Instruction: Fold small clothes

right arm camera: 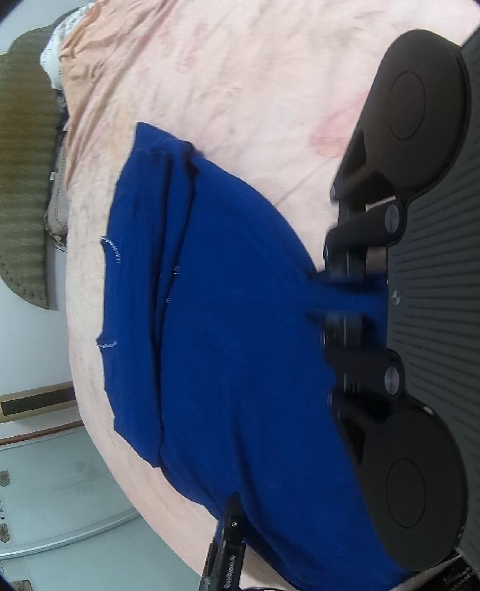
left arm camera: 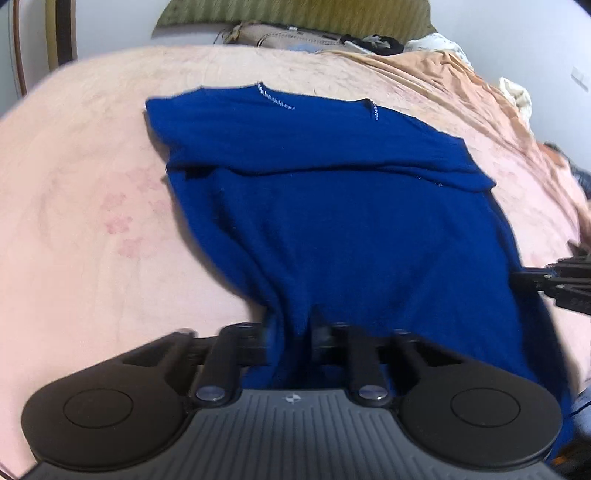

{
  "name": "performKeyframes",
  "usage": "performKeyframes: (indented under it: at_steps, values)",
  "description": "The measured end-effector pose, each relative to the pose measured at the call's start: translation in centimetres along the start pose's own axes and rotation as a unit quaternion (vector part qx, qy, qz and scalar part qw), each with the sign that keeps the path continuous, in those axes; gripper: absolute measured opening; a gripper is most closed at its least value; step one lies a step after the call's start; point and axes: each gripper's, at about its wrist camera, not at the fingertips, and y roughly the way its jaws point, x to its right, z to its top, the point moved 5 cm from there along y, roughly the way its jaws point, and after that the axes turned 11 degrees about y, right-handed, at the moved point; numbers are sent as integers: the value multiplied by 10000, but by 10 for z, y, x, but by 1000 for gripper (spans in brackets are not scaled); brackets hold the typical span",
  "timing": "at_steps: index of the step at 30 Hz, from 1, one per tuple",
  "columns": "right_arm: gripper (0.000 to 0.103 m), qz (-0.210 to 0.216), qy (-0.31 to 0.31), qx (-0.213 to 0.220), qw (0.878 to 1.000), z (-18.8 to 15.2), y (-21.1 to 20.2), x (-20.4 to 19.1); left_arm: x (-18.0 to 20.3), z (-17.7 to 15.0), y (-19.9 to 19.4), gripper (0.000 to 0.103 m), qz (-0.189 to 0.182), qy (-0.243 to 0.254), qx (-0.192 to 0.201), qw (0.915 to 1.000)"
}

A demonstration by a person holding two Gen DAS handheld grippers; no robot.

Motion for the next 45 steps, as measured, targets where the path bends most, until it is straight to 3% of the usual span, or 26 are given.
performKeyframes:
  at_steps: [9, 12, 15, 18, 20, 22, 28, 35, 42, 45]
  values:
    - [9, -507, -549, 687, 9948, 47, 10, 6, -2, 33, 6, 11, 252, -136, 339, 9990]
    - [9, -805, -486, 820, 9922, 63, 21, 18, -8, 42, 15, 11, 410, -201, 356, 9983]
    - [12, -859, -142, 808, 9929, 69, 30, 29, -12, 41, 16, 13, 333, -387, 307, 9982]
    - [24, -741, 173, 776, 9941, 60, 24, 35, -11, 34, 5, 32, 440, -283, 285, 9982]
    - [31, -574, 433, 726, 9948, 50, 16, 40, -11, 25, -4, 64, 641, -149, 274, 9975]
    - [32, -445, 698, 665, 9944, 40, 7, 46, -11, 13, -14, 71, 825, 2, 321, 9961]
    - [35, -366, 1062, 457, 9926, 3, -10, 45, -11, -15, -31, 71, 1006, -158, 193, 9946]
    - [54, -312, 1077, 381, 9930, -20, -21, 27, -3, -23, -42, 71, 1419, -402, 269, 9887]
    - [55, -223, 1220, 382, 9915, -31, -32, 21, 3, -36, -46, 71, 1442, -528, 92, 9881]
    - [55, -187, 1340, 374, 9901, -37, -37, 23, 5, -45, -50, 76, 1395, -593, -9, 9885]
